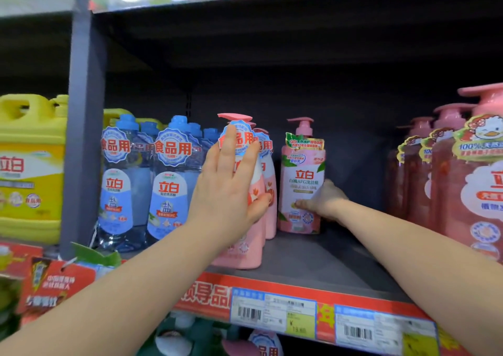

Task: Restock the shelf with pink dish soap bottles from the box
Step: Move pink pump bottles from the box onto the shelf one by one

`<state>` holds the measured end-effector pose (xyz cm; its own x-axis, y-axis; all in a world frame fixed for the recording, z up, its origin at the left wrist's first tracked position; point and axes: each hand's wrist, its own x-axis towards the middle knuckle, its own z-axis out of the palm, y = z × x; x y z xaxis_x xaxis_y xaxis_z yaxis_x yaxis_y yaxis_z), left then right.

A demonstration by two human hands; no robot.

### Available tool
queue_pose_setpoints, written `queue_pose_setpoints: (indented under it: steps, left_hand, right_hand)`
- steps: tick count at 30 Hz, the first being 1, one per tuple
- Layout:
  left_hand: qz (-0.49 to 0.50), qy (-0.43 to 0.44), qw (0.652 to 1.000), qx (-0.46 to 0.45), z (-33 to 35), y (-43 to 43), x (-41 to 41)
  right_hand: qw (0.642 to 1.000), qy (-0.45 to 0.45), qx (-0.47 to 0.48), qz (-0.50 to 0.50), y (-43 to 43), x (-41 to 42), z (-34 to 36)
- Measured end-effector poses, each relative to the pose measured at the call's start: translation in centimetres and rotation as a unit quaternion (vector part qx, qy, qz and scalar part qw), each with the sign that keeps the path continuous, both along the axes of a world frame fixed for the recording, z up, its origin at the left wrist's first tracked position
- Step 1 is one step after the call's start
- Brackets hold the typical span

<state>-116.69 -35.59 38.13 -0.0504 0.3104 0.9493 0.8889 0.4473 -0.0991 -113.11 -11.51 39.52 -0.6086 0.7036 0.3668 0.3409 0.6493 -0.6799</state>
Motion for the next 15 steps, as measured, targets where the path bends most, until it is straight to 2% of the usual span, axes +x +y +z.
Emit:
queue_pose_setpoints:
  steps: [3,7,9,12,15]
  left_hand:
    - [0.016,-0.008,1.000,-0.021,0.1,0.0,0.0]
    - [0.098,-0.048,0.992,-0.059,0.3,0.2,0.0]
    - [0.143,-0.039,0.986,-0.071,0.4,0.2,0.1]
    - [0.164,-0.021,0.983,-0.082,0.5,-0.2,0.9]
    - [0.146,-0.010,0.984,-0.097,0.5,-0.9,2.3]
  right_hand:
    - [0.998,-0.027,0.044,-0.030,-1.4,1.0,1.0]
    - [0.981,-0.073,0.169,-0.054,-4.1,4.6,2.2]
    - [0.953,-0.114,0.271,-0.071,-5.7,6.6,2.1]
    - [0.888,-0.158,0.420,-0.104,-8.1,9.6,1.4]
    - [0.862,-0.190,0.457,-0.110,-10.5,12.4,0.6]
